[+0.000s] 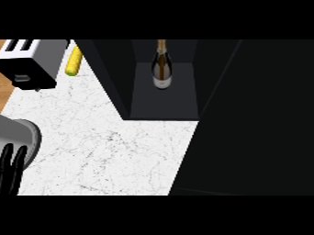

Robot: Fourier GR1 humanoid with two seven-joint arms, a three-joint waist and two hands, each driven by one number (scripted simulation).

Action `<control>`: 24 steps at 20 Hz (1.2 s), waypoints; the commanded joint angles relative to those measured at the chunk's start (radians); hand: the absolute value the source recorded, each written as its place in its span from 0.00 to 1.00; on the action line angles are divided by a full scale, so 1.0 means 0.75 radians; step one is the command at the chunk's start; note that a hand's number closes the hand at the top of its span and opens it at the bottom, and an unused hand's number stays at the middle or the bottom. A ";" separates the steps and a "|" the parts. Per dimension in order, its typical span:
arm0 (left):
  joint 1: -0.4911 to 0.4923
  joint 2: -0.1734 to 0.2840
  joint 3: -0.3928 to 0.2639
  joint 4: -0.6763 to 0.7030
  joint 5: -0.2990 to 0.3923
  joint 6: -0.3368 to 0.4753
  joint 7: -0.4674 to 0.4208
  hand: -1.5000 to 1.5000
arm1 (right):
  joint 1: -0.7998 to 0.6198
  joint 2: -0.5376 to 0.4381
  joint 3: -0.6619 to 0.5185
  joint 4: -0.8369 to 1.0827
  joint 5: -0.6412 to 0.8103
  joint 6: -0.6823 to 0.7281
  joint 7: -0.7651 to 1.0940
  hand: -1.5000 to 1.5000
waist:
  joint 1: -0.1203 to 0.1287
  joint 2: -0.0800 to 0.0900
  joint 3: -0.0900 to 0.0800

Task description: Pick up the wine, place it into the cabinet and close the cabinet

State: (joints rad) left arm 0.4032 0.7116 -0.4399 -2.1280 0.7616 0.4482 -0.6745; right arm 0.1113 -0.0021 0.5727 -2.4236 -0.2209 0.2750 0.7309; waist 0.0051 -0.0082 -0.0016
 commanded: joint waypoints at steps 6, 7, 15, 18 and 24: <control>0.071 0.115 0.267 0.008 0.134 -0.162 0.054 0.00 | -0.082 0.003 0.448 -0.180 0.265 -0.287 0.078 1.00 | -0.009 -0.002 -0.001; 0.075 0.101 0.239 -0.017 0.121 -0.149 0.076 0.00 | -0.117 0.003 0.505 -0.097 0.305 -0.358 0.018 1.00 | -0.006 0.000 0.000; 0.091 0.127 0.373 0.084 0.203 -0.318 0.082 0.00 | -0.310 0.000 0.615 0.025 0.462 -0.595 -0.032 1.00 | 0.000 -0.001 -0.003; 0.114 0.138 0.427 0.075 0.253 -0.396 0.091 0.00 | -0.445 -0.001 0.585 0.061 0.495 -0.657 0.014 1.00 | 0.010 0.001 -0.003; 0.073 0.131 0.423 0.034 0.255 -0.372 0.170 0.00 | -0.675 -0.006 0.524 0.179 0.492 -0.837 0.023 1.00 | 0.020 0.006 -0.002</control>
State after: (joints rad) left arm 0.4692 0.8041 -0.1413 -2.0950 0.9471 0.1820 -0.5730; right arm -0.2359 -0.1424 0.8840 -2.3882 0.1287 -0.2766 0.7378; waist 0.0137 -0.0063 -0.0035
